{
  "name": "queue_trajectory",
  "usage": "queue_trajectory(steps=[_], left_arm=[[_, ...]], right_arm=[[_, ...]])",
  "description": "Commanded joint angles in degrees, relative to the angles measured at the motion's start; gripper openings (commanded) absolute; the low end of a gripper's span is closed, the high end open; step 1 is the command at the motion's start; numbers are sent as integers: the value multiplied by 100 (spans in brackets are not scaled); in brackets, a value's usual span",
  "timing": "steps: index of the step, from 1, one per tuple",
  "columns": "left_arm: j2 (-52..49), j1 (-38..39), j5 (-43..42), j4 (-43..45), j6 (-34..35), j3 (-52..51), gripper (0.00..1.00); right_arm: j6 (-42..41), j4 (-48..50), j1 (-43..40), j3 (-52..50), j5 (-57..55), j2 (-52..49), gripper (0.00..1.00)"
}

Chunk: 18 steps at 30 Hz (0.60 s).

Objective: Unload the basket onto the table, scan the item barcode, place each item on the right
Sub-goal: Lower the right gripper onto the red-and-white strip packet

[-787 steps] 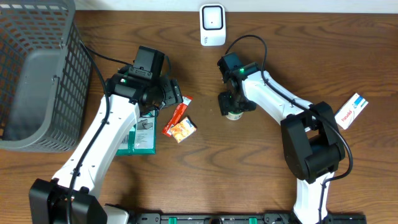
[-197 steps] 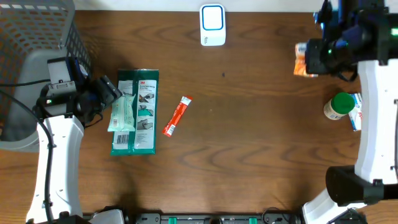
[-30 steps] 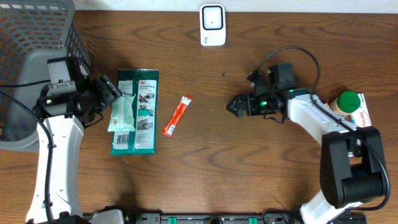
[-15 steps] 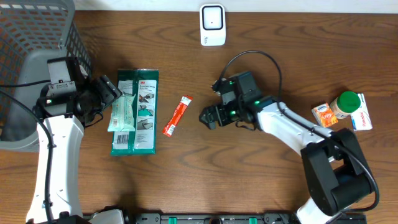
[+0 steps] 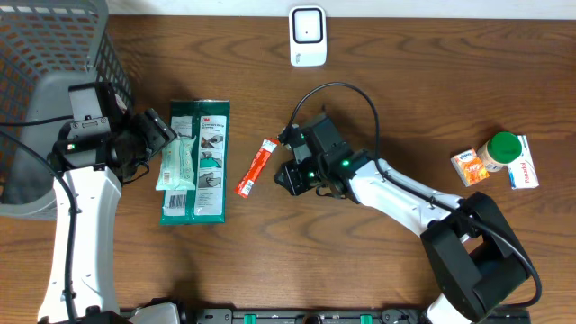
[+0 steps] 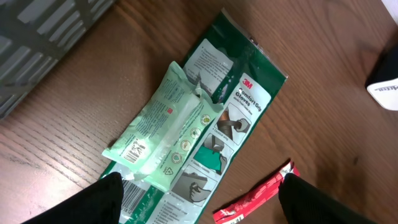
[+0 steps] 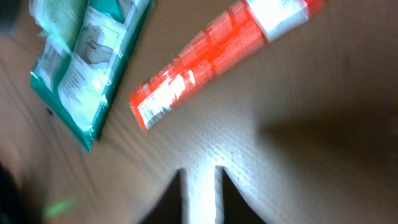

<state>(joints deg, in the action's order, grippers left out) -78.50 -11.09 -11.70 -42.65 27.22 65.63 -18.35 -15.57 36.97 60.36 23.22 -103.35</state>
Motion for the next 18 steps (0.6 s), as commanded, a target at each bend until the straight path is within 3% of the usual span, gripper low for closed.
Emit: queue_trajectory(steps=[1,6,18], left_arm=[[26,-20,35,-17,109,98,82],[26,-20,35,-17,109,98,82],[26,-20,35,-17,109,98,82]], right_arm=[[-306,-828,133,850,-647,22,1],[-306,-1762,343,2055,-1506,11,1],[-599,-732,920,2236,-2295,-699,2]])
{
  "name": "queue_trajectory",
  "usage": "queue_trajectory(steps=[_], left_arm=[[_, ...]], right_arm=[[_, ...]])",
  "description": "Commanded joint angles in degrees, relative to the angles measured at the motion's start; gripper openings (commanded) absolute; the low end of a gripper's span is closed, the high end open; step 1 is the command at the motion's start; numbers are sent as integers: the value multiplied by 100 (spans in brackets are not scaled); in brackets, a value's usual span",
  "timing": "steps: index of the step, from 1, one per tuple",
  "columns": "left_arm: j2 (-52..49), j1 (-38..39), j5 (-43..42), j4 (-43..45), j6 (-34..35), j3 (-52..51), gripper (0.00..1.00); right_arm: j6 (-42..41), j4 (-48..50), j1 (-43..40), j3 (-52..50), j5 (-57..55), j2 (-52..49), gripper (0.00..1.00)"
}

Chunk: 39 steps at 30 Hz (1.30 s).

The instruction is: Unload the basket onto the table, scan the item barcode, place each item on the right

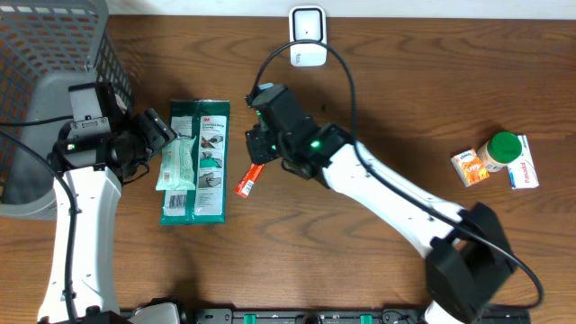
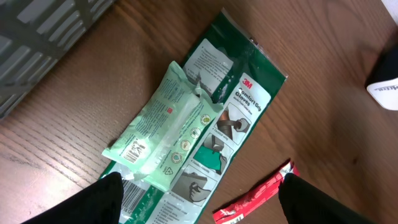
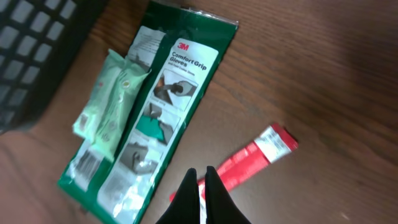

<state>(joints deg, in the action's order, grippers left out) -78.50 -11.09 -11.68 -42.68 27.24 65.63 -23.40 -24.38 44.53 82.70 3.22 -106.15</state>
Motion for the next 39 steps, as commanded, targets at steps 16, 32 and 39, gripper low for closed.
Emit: queue_trajectory(steps=[16,32,39], left_arm=[[26,-20,33,-15,107,98,82],[26,-20,33,-15,107,98,82],[26,-20,33,-15,107,98,82]], right_arm=[[520,356,275,2,-481,-1578,1],[525,-748,175,42,-903,-1108,1],[538,686,70,39,-938,-1259,7]])
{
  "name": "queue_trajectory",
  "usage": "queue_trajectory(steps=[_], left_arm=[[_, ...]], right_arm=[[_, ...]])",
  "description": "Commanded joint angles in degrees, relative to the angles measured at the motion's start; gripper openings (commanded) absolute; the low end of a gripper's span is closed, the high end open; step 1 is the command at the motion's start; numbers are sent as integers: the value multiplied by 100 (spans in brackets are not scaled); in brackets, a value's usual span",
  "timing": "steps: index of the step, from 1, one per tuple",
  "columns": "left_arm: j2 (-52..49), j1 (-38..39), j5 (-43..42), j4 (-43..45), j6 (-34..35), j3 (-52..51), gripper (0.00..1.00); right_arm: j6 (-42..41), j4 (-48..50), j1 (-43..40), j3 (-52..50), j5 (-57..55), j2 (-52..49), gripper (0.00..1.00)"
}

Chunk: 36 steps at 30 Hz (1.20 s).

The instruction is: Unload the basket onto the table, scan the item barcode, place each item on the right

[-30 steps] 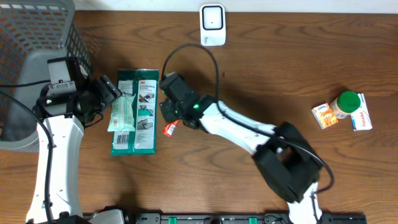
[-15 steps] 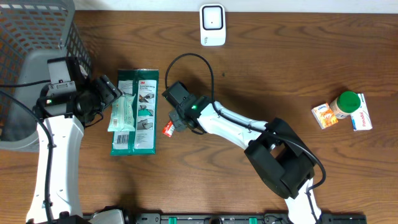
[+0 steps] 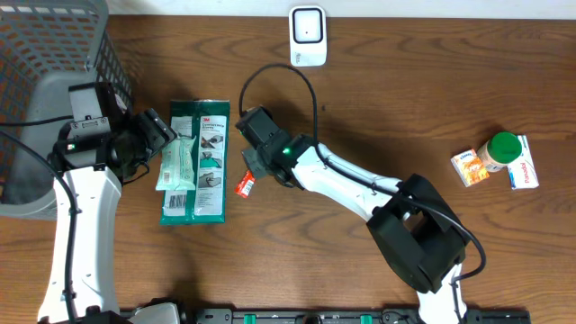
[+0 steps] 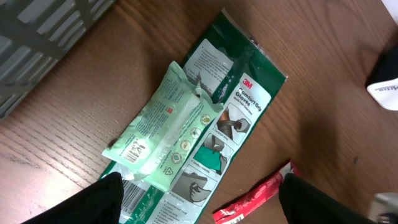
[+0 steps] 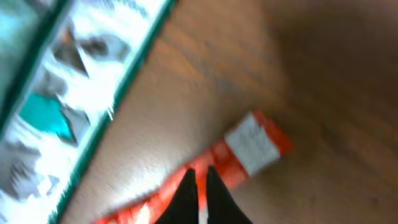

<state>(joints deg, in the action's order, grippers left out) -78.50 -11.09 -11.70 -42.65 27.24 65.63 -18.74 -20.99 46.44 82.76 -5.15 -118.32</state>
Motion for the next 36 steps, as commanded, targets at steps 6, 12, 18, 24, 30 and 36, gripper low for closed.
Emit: queue_trajectory(steps=[6,12,18,24,30,36], left_arm=[[26,-20,35,-17,107,98,82],[26,-20,35,-17,107,98,82],[26,-20,35,-17,107,98,82],[26,-20,35,-20,107,98,82],[26,-20,35,-17,107,98,82],[26,-20,35,-17,107,98,82]], right_arm=[[214,1241,-118,33,-98,-588,11],[258,1150,-136,33,-101,-935,11],[315,179,-146,35,-103,-949,4],[256,-1008,-151,44,-59,-852,2],[249,-1989,-133,46,278,-601,1],[251,-2437,-140,146,439,-151,1]])
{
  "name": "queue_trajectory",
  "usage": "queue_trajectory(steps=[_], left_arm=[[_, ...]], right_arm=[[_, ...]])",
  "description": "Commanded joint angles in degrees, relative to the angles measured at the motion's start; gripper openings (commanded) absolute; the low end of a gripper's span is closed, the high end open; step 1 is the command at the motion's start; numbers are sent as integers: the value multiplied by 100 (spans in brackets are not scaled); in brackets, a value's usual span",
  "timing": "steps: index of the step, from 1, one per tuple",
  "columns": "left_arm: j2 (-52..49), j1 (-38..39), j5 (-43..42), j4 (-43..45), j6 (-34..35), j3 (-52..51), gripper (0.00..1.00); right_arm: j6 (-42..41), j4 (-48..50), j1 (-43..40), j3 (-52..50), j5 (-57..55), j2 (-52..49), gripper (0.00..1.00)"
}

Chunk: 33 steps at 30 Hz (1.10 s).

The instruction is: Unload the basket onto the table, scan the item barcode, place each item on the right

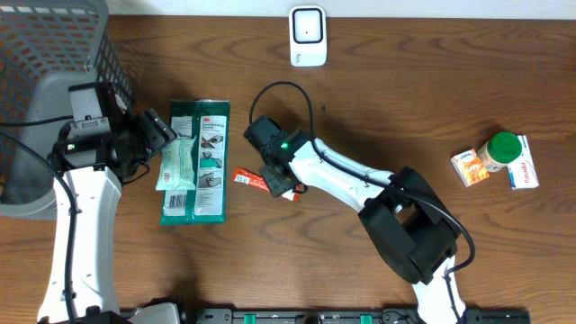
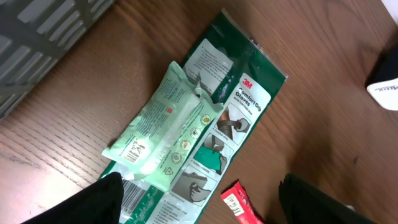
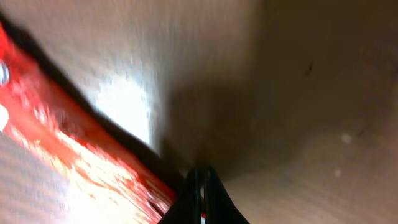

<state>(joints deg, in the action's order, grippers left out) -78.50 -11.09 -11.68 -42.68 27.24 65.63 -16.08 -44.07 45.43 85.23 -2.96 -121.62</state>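
The red sachet (image 1: 250, 178) lies nearly level on the table, just right of the green glove pack; its barcoded end (image 2: 239, 205) shows in the left wrist view. My right gripper (image 1: 281, 180) is shut and stands on the sachet's middle, with the red foil (image 3: 74, 162) just left of its fingertips (image 3: 200, 183). The white scanner (image 1: 307, 36) stands at the far edge. My left gripper (image 1: 158, 130) hangs open over the packs, nothing between its fingers (image 2: 93, 199).
A green 3M glove pack (image 1: 205, 162) lies with a pale green wipes pack (image 1: 176, 164) on top of it. A grey mesh basket (image 1: 49, 54) stands at far left. A small box (image 1: 468, 167), a green-capped bottle (image 1: 500, 149) and another box (image 1: 523, 164) sit at right.
The sachet has turned from a slant to nearly level, its barcoded end now toward the glove pack. My right gripper, still shut, has shifted slightly right onto it. The left arm is unchanged.
My right gripper was shut to the right of the slanted sachet. It then stood above the sachet's far end, then lower at its left side. Now the sachet lies turned under the shut fingers. The left gripper stayed open over the packs throughout.
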Motion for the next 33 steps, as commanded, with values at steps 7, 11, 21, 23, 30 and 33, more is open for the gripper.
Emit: queue_trajectory(steps=[7,11,21,23,30,33], left_arm=[[26,-20,33,-15,107,98,82],[26,-20,33,-15,107,98,82],[26,-20,33,-15,107,98,82],[26,-20,33,-15,107,98,82],[26,-20,33,-15,107,98,82],[26,-20,33,-15,107,98,82]], right_arm=[[98,138,-52,-52,-481,859,16],[155,275,-61,-61,-553,798,17],[155,15,59,-66,-201,328,9],[153,-83,81,-66,-50,323,8],[155,-494,208,-66,675,323,10],[157,-682,269,-66,675,323,10]])
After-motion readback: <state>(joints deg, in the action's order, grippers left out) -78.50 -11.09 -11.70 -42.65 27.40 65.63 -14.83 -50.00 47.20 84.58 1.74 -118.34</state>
